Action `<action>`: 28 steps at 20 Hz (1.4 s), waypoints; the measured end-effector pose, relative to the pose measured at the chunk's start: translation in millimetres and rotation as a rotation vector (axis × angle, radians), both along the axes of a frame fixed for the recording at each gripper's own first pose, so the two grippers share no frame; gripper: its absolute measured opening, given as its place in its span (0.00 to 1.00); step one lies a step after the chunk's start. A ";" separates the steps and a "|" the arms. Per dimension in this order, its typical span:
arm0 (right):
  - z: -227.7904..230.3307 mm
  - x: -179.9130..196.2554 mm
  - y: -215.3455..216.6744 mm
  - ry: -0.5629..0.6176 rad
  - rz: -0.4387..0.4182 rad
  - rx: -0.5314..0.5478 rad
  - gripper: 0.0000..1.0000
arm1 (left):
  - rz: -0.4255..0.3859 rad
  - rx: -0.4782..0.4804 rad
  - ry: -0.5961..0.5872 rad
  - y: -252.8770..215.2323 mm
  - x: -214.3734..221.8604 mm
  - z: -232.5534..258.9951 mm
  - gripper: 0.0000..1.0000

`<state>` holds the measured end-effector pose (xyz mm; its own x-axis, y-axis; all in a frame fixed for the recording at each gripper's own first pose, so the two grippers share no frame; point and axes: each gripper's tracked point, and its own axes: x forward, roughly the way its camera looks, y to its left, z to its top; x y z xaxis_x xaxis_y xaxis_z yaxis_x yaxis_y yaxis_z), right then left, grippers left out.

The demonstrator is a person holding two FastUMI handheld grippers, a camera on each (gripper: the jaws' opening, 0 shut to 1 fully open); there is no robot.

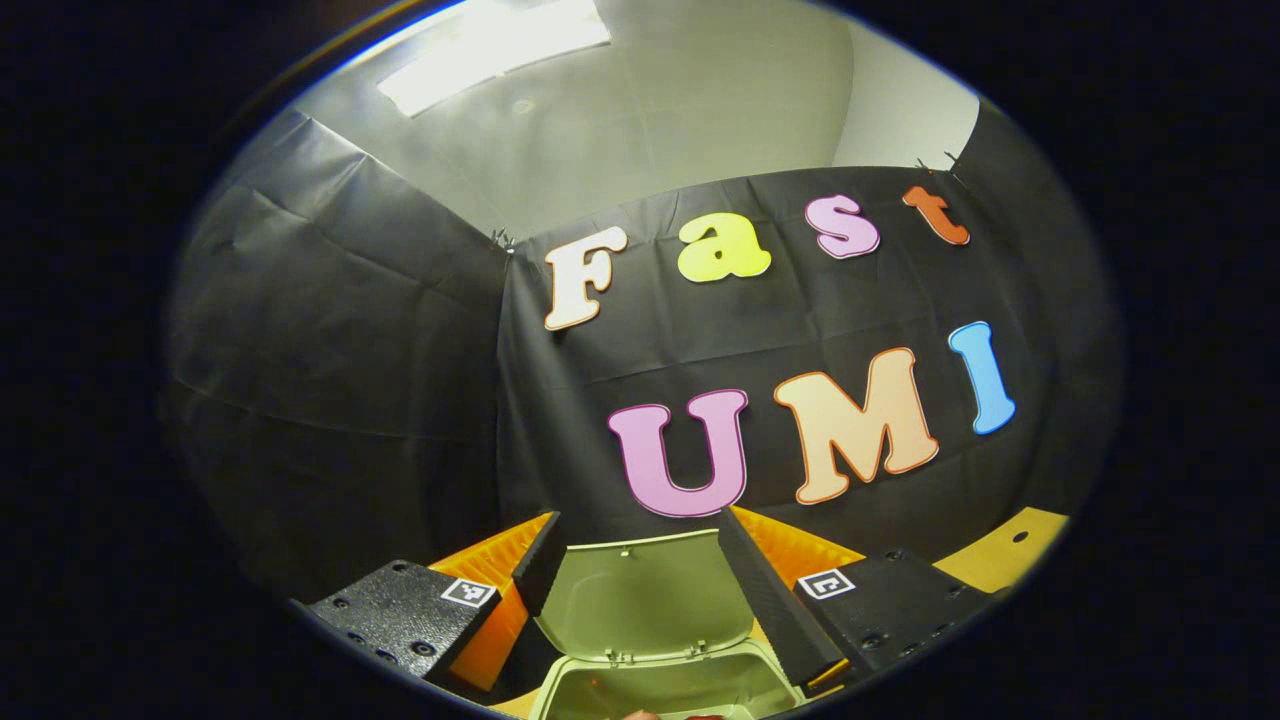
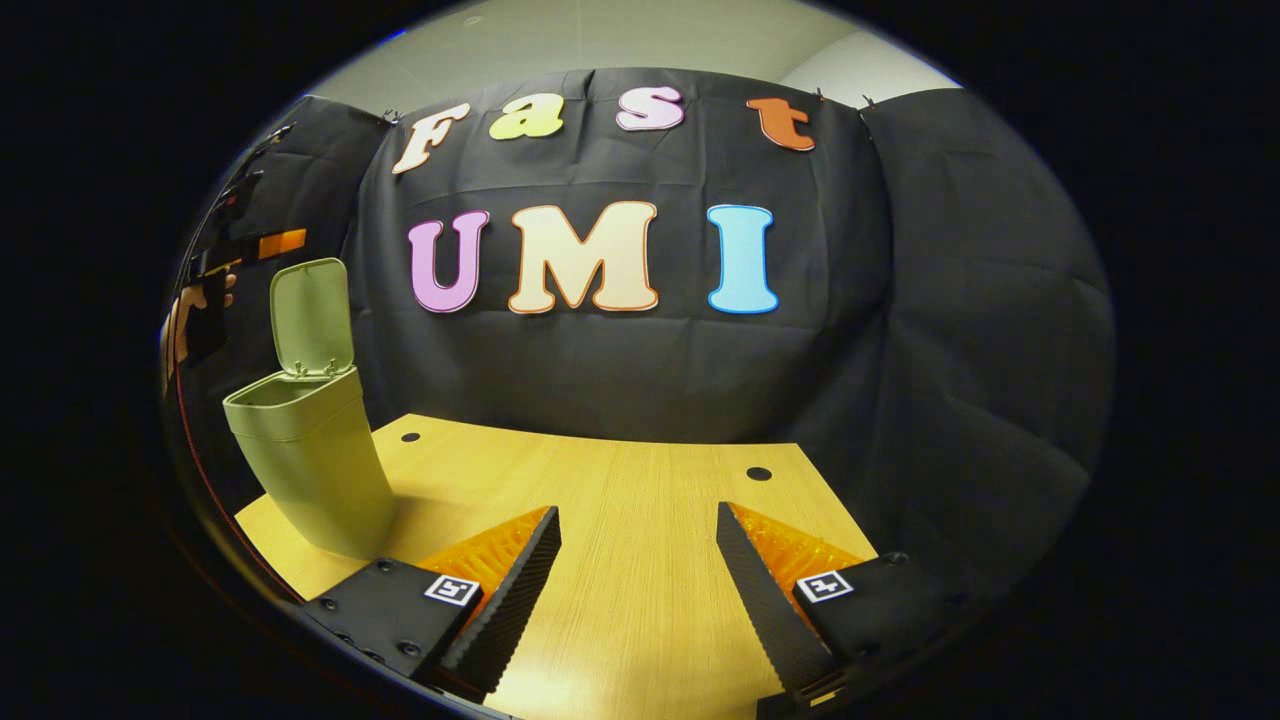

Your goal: Press the lid of the desktop garbage bin to open it, pick up the crumpled paper on the desktop and throw it into the bin, then pick up the pop can on the desktop and drop it into the bin, and finally close the garbage bin lid.

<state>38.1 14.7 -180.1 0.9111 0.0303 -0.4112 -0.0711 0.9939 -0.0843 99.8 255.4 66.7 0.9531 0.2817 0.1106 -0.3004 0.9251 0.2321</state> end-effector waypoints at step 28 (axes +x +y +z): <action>-19.1 -3.9 29.5 0.057 0.078 0.016 0.99 | 0.037 -0.231 0.250 32.0 -1.1 -57.2 0.96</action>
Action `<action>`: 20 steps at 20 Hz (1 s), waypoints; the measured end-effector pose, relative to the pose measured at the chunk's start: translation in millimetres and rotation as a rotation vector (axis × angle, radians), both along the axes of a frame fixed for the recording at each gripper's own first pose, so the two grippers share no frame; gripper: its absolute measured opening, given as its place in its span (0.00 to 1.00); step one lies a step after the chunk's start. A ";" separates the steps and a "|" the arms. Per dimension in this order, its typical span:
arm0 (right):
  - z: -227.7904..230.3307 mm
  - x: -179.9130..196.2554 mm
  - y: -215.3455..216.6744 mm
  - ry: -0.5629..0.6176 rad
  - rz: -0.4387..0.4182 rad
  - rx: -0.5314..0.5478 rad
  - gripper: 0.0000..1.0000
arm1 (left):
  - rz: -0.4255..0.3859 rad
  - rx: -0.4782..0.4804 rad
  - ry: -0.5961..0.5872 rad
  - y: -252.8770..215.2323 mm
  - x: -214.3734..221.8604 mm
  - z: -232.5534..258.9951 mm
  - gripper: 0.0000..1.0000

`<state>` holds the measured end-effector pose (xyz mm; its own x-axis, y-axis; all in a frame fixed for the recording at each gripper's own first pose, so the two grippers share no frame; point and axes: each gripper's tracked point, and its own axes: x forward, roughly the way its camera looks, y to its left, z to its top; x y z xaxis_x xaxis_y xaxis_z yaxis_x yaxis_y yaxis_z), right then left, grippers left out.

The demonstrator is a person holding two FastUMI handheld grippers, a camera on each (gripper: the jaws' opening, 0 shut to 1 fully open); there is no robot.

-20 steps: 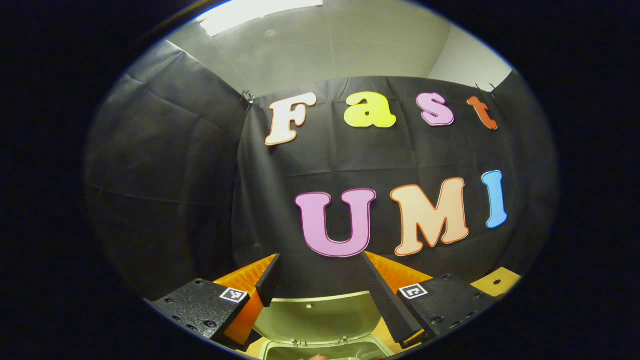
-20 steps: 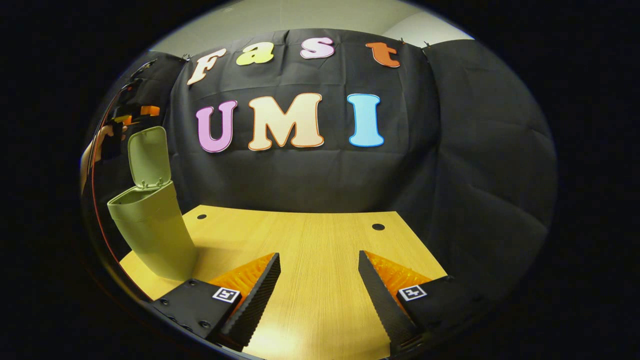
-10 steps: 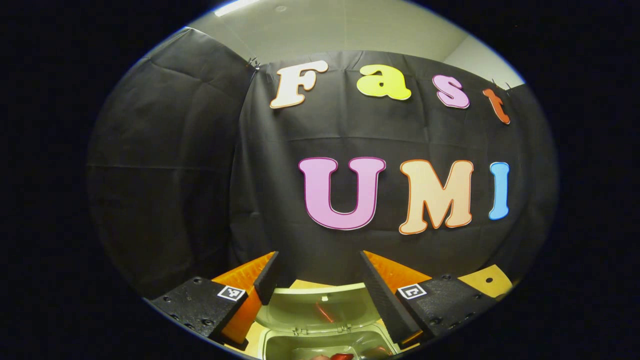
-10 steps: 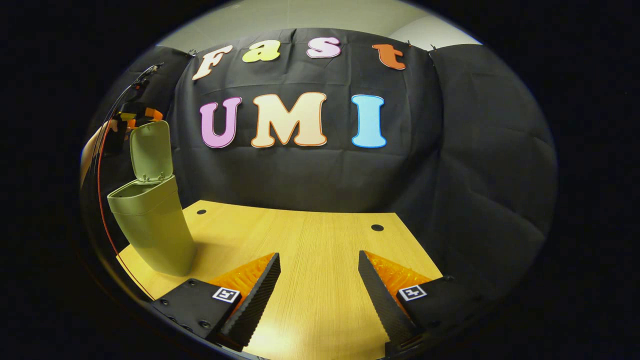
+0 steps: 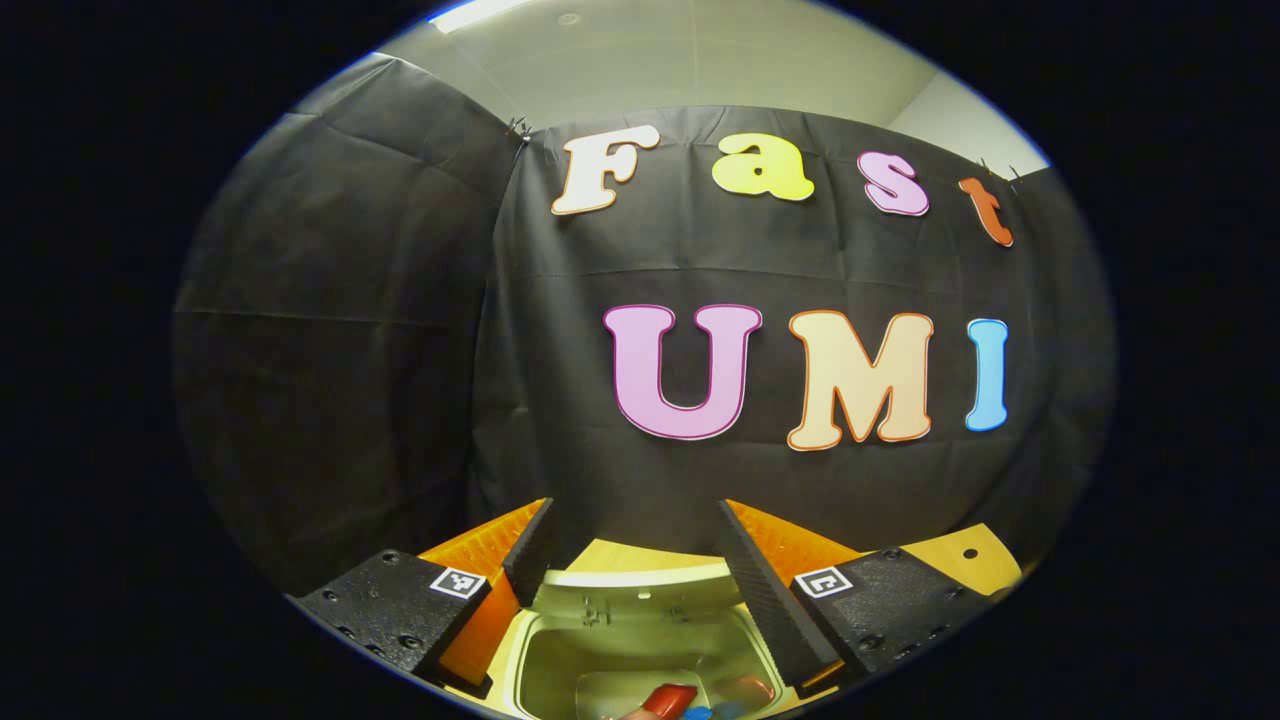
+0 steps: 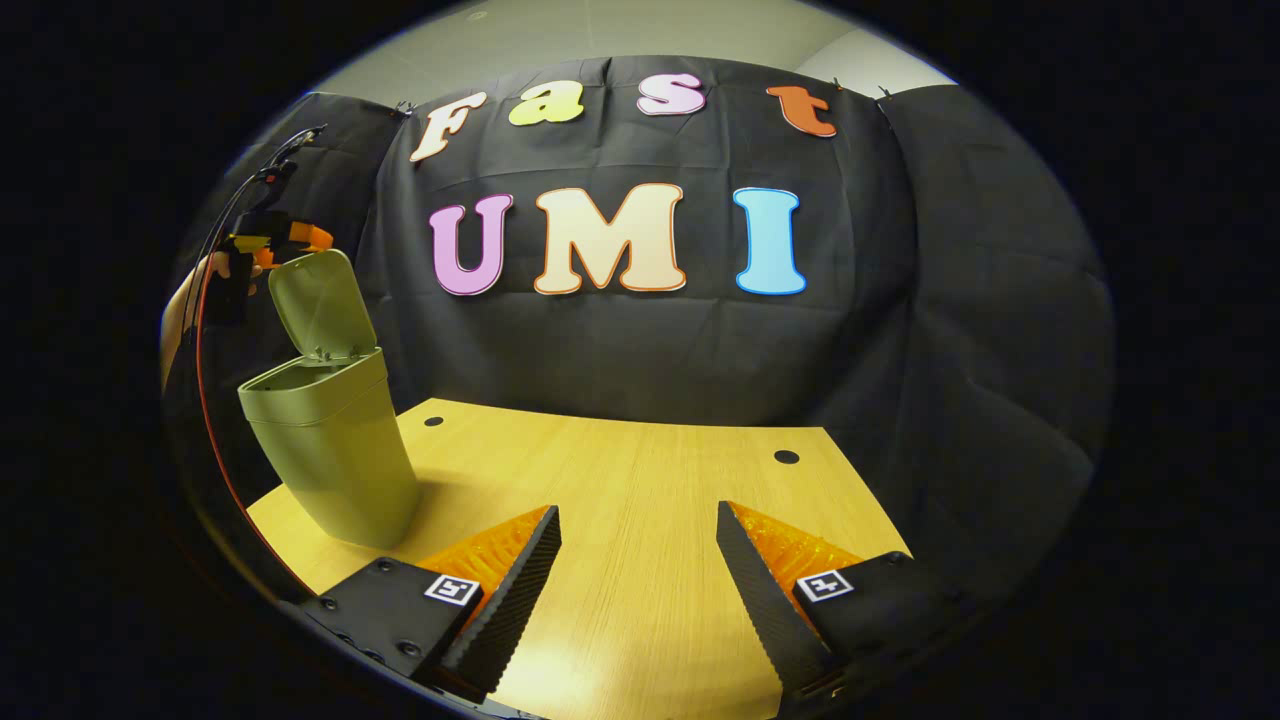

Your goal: Press the lid of the desktop garbage bin to open it, pick up the crumpled paper on the desktop and throw it into the bin, then pick up the pop can on the desktop and drop it into the bin, and finally close the garbage bin lid.

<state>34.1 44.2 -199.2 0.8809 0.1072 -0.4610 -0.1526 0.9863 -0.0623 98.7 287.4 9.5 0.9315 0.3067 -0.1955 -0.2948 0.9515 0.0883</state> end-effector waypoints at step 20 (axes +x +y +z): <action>-19.5 4.6 26.3 0.047 0.119 -0.005 0.99 | 0.049 -0.060 0.221 -18.6 -85.5 -135.7 0.92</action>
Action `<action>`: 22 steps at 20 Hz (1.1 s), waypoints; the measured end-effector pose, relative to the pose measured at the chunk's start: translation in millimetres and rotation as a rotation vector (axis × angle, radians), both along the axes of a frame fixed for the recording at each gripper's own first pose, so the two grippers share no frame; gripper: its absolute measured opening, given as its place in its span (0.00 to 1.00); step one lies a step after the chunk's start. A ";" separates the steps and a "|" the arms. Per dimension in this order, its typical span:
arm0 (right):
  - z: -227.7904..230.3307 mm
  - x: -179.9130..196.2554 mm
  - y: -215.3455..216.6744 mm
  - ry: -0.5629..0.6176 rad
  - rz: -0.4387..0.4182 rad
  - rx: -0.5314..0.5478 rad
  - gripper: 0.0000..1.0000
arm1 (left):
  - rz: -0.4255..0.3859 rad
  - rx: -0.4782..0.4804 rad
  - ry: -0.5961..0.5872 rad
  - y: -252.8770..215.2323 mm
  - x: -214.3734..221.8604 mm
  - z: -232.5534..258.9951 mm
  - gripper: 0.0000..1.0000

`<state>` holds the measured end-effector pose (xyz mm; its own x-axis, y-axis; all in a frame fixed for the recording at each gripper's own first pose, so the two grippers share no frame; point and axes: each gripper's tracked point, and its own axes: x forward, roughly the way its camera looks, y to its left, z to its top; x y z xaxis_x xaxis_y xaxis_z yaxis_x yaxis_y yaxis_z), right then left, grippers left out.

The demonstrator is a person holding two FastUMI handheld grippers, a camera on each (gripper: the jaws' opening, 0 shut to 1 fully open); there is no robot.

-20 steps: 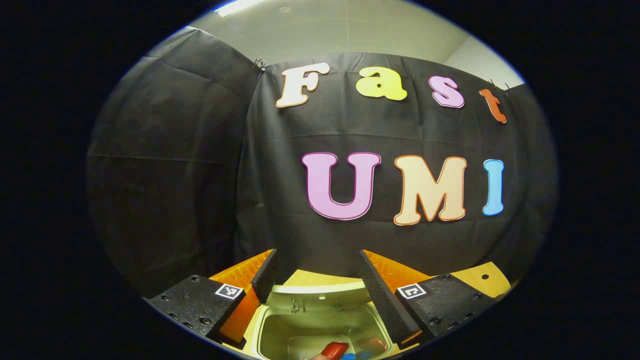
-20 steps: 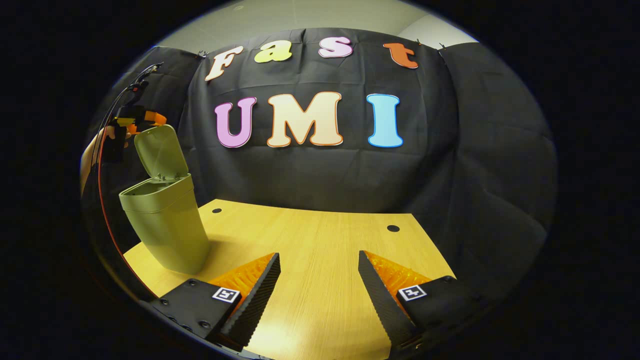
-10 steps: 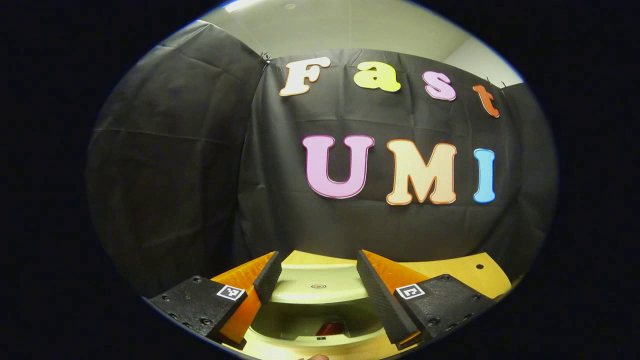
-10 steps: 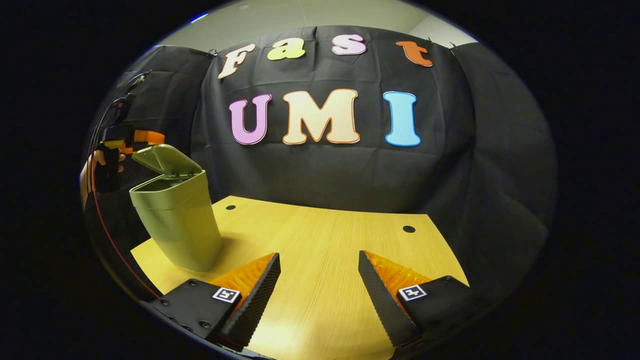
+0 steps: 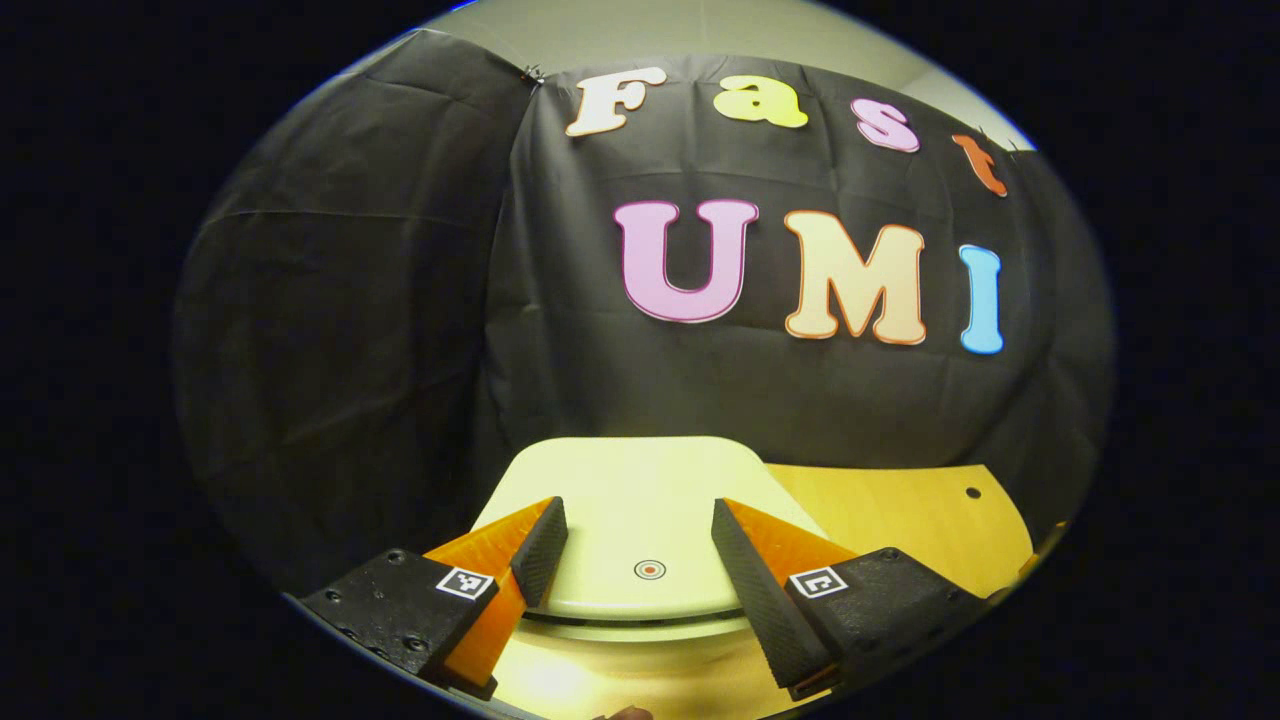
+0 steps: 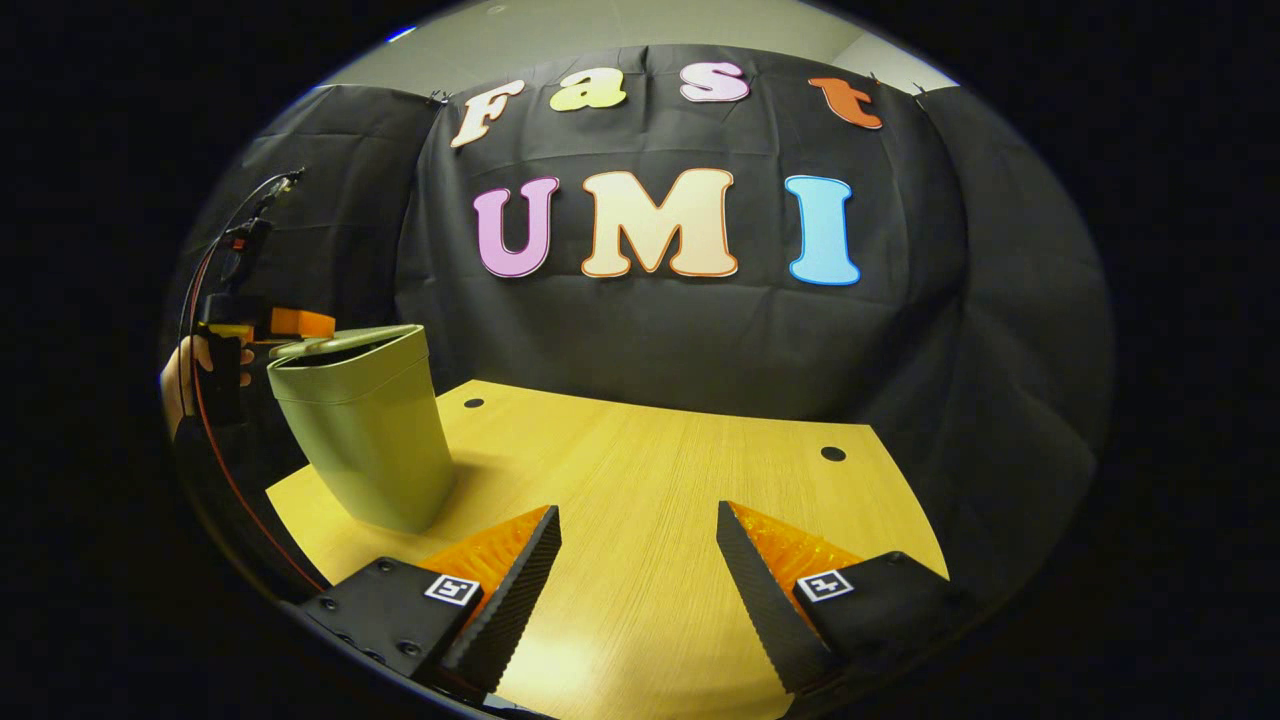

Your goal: Press the lid of the desktop garbage bin to open it, pick up the crumpled paper on the desktop and throw it into the bin, then pick up the pop can on the desktop and drop it into the bin, and finally close the garbage bin lid.

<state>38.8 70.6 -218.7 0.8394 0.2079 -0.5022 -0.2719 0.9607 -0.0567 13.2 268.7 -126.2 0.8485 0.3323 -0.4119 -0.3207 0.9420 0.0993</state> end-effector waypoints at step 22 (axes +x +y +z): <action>76.8 12.5 -7.7 -0.181 -0.044 0.103 0.98 | -0.306 -0.084 -0.326 -155.2 2.0 44.8 0.94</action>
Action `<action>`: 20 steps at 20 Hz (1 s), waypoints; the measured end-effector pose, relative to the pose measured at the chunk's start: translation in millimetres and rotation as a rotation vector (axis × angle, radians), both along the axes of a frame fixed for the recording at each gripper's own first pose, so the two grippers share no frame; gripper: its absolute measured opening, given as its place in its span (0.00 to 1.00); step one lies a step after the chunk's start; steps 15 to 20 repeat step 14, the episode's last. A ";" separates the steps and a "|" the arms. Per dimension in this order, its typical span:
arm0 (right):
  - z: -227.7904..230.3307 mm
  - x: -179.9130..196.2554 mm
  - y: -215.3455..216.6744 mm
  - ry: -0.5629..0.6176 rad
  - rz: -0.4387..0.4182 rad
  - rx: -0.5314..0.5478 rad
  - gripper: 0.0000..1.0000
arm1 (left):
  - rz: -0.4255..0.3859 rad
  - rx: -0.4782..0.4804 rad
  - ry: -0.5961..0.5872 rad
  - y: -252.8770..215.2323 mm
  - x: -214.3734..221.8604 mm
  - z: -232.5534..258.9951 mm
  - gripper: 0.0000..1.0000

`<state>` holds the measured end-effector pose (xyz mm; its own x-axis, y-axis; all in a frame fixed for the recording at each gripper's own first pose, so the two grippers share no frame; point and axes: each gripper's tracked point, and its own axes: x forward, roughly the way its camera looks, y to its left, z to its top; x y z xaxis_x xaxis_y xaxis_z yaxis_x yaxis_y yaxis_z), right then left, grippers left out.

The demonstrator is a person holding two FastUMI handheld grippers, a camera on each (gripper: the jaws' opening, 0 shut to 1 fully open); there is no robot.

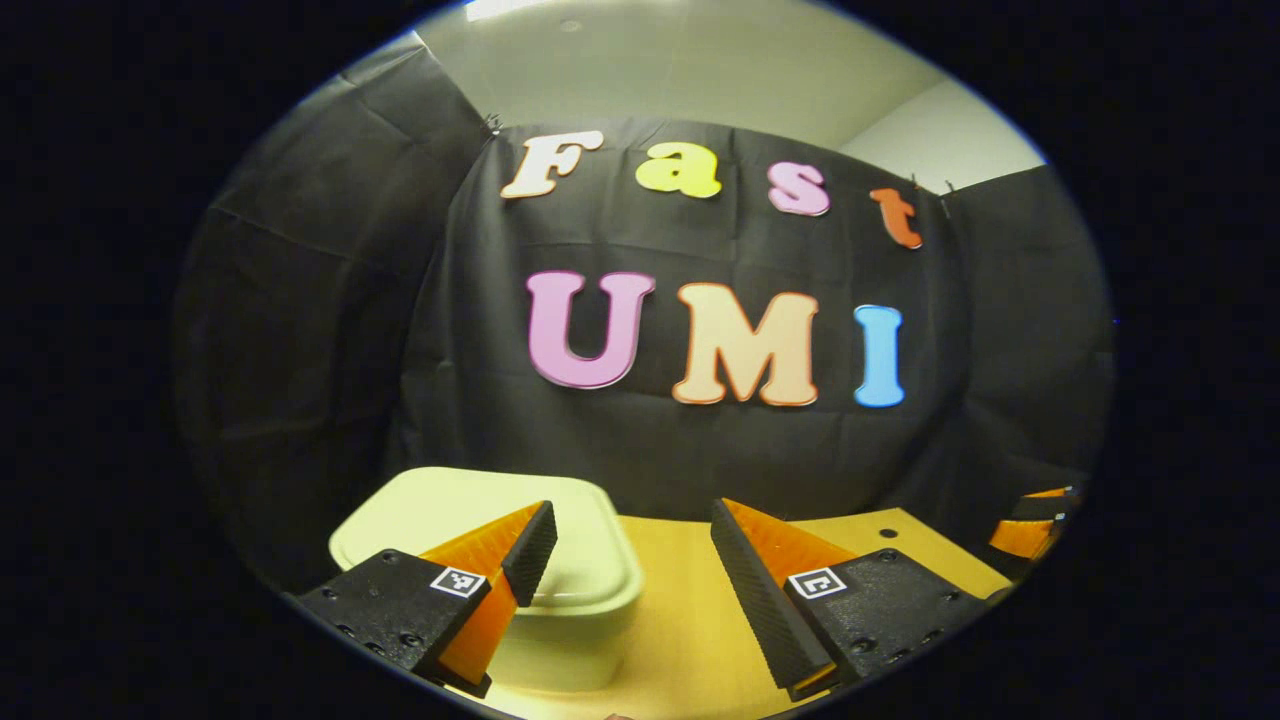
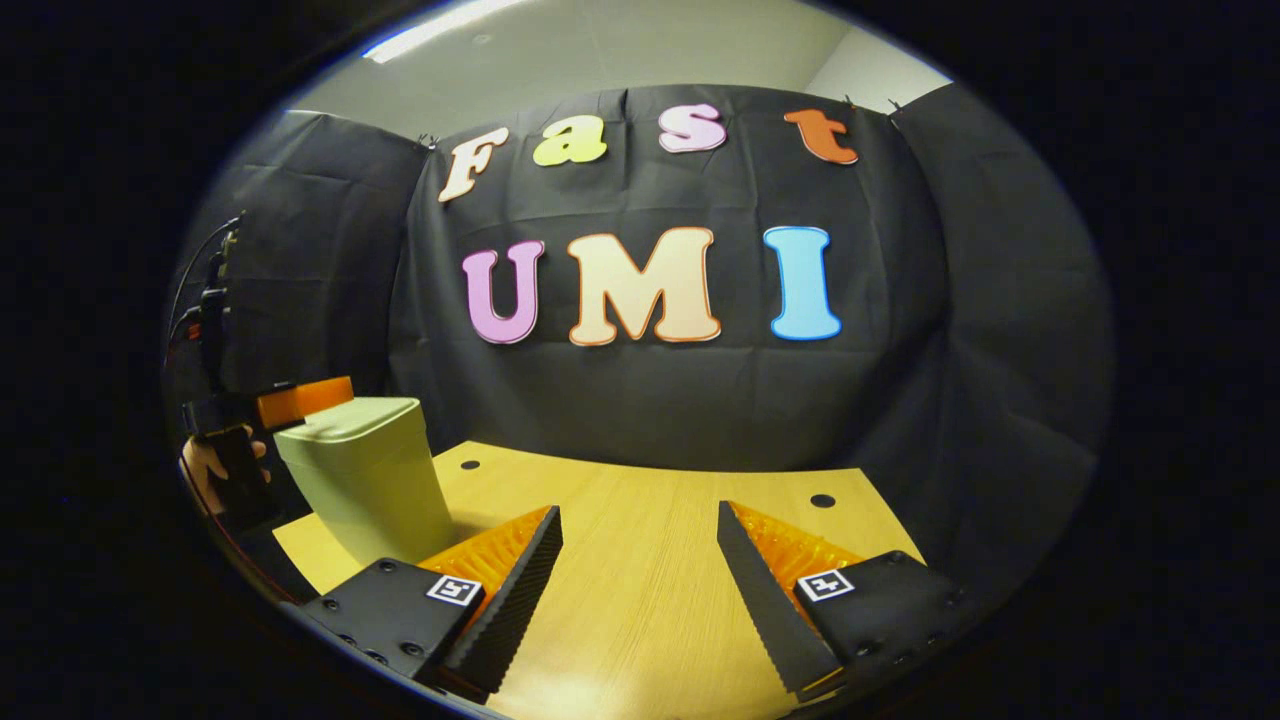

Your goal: Press the lid of the desktop garbage bin to open it, pick up the crumpled paper on the desktop and throw it into the bin, then pick up the pop can on the desktop and drop it into the bin, and finally close the garbage bin lid.

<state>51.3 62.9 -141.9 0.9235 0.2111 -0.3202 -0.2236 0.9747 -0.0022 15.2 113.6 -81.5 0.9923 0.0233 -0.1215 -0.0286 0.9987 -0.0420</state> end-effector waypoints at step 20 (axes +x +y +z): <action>66.7 -27.8 -52.1 -0.181 -0.151 0.020 0.98 | -0.310 -0.029 -0.058 -140.4 -13.6 20.1 0.93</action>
